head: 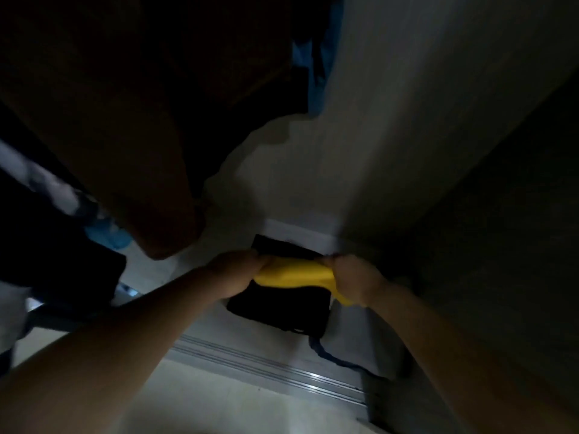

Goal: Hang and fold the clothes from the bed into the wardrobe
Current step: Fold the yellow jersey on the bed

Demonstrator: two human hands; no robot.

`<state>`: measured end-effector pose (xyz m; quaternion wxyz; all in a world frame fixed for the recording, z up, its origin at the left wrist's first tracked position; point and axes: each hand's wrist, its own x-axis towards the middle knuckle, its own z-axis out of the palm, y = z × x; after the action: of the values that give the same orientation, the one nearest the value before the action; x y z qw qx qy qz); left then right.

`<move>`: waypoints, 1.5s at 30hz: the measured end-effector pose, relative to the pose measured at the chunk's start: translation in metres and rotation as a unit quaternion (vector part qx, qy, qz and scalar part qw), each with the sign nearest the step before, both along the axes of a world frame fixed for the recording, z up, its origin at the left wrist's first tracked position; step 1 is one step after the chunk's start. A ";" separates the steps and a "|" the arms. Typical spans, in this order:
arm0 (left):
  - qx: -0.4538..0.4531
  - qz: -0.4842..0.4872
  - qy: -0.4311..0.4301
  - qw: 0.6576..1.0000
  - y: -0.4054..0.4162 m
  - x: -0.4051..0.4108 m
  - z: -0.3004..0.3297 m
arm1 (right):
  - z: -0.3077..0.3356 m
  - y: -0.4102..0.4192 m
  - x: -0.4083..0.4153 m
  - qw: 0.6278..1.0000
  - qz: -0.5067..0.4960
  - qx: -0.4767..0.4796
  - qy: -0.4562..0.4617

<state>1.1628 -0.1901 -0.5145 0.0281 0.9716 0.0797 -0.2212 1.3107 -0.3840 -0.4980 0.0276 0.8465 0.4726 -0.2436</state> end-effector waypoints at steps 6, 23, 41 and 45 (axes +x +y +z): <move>0.161 -0.068 -0.121 0.977 0.018 0.033 -0.086 | -0.096 0.016 0.004 0.993 -0.061 0.035 -0.090; 0.020 -0.110 -0.065 0.992 0.043 0.016 -0.317 | -0.316 0.010 -0.027 0.995 -0.019 0.000 -0.095; -0.041 0.014 -0.045 0.998 -0.032 0.035 0.043 | 0.048 -0.004 -0.030 0.990 -0.139 -0.008 -0.018; -0.106 0.066 -0.113 0.986 -0.055 0.020 0.115 | 0.116 -0.021 -0.045 0.987 -0.157 0.005 -0.038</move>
<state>1.1830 -0.2450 -0.3992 0.1546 0.9743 0.1162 -0.1152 1.2660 -0.4052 -0.3823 0.0026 0.9188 0.3338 -0.2107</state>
